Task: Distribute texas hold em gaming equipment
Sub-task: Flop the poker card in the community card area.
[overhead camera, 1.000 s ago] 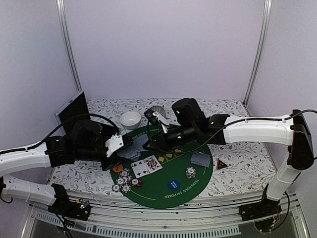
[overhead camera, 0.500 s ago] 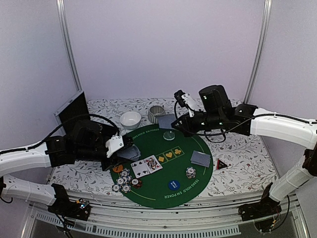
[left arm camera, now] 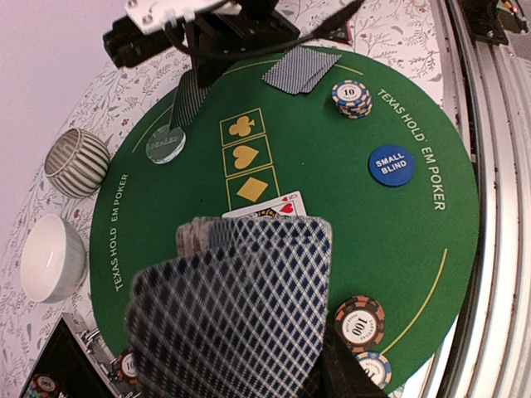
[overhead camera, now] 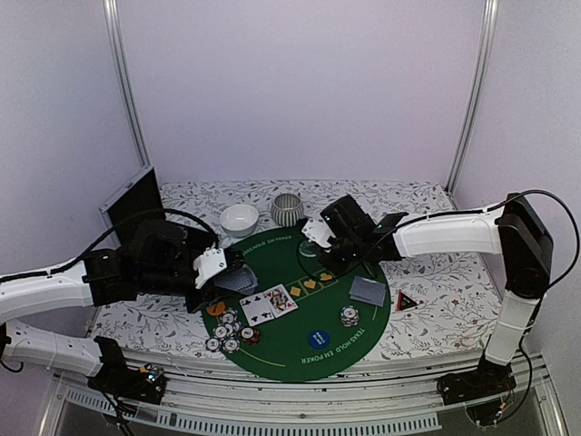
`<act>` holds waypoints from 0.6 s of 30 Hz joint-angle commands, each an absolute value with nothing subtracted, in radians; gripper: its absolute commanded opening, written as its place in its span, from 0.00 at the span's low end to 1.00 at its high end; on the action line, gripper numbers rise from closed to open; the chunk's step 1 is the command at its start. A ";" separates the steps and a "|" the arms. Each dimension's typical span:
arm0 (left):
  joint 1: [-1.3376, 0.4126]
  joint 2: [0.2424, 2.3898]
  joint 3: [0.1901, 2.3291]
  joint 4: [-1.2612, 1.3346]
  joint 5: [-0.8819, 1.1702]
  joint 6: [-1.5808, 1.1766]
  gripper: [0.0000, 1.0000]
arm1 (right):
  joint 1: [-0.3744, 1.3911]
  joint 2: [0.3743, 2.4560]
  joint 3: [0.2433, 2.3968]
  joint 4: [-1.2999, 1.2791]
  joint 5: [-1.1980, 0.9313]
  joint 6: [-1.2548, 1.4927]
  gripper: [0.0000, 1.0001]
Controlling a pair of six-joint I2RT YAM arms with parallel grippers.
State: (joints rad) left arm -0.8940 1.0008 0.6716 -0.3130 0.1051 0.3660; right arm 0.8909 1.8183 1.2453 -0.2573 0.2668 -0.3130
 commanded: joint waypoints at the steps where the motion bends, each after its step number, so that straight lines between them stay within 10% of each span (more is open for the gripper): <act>1: -0.896 0.987 0.687 -0.306 0.118 0.360 0.33 | 0.939 1.898 1.272 -0.133 0.365 -0.579 0.02; 18: -0.896 0.986 0.688 -0.305 0.121 0.359 0.34 | 1.026 2.039 1.219 -0.184 0.362 -0.890 0.03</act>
State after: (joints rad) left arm -0.8940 0.9989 0.6716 -0.3130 0.1112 0.3660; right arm 1.0153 2.0182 1.2346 -0.1383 0.3626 -0.8333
